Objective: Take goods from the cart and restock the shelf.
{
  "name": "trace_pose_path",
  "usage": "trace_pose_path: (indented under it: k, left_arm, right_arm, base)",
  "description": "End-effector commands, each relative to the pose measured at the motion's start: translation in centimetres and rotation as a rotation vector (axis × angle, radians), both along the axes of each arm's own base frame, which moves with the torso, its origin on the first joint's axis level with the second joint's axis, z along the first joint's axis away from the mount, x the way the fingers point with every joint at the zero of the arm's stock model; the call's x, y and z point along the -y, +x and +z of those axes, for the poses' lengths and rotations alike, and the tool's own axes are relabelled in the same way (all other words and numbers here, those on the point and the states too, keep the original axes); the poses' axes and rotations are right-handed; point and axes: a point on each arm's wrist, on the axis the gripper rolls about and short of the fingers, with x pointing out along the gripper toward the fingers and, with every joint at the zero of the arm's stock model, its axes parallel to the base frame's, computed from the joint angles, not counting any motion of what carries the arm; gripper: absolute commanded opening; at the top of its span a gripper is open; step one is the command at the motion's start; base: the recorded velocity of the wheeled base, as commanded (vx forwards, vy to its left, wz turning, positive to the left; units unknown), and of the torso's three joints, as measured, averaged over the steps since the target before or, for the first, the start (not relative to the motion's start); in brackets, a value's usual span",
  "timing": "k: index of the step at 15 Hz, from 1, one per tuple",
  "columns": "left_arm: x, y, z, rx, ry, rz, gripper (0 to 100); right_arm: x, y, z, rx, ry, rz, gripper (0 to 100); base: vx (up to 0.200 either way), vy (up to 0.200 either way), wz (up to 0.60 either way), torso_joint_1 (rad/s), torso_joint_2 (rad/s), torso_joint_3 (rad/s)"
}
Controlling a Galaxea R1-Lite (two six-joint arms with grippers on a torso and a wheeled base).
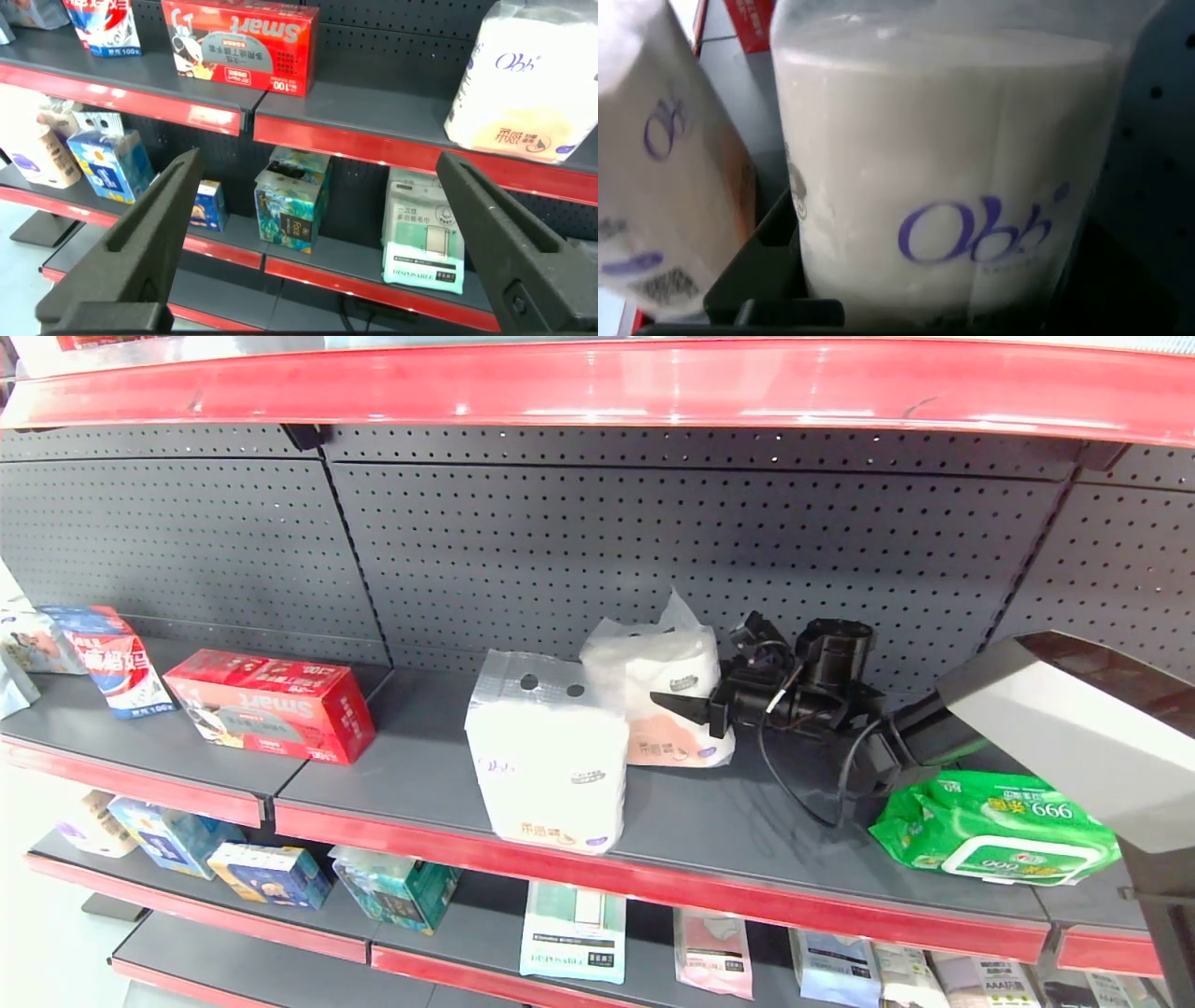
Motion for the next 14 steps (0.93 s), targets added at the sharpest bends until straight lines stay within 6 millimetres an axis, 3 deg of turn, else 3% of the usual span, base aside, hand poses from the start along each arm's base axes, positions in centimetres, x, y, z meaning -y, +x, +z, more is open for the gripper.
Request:
trace_pose_path:
  k: [1,5,14]
  left_arm:
    - [0.0,0.0,0.0,0.001,-0.001,0.001,100]
    - [0.0,0.0,0.0,0.001,-0.001,0.001,100]
    - [0.0,0.0,0.0,0.001,-0.001,0.000,100]
  right_arm:
    - [1.4,0.0,-1.0,-0.023,-0.019,-0.008,0]
    - [3.4,-0.5,-2.0,-0.019,-0.057,0.012,0]
    - [3.3,0.0,-2.5,-0.006,-0.064,0.016,0]
  base:
    - [0.000,0.000,0.00,0.000,0.00,0.000]
    - [0.000,0.000,0.00,0.000,0.00,0.000]
    - [0.000,0.000,0.00,0.000,0.00,0.000]
